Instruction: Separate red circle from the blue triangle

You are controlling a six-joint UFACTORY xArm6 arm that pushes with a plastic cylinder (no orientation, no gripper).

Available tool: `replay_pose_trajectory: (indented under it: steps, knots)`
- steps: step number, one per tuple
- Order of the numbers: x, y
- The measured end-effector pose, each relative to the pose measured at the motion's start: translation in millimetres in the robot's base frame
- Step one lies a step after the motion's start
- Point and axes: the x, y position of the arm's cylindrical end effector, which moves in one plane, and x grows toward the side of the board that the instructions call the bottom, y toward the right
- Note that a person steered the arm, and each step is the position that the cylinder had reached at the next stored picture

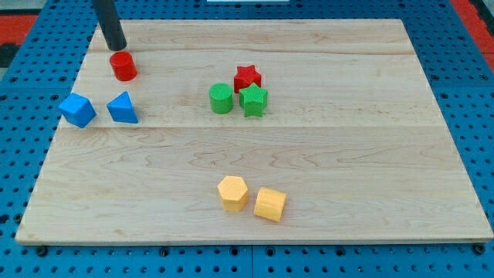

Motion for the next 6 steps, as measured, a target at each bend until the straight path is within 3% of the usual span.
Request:
replay_pose_trajectory:
  steps: [1, 2, 3, 4, 5, 6]
  knots:
    - [9, 1]
    - [59, 66]
    - [76, 101]
    - [64, -2]
    - [85, -49]
    - [130, 15]
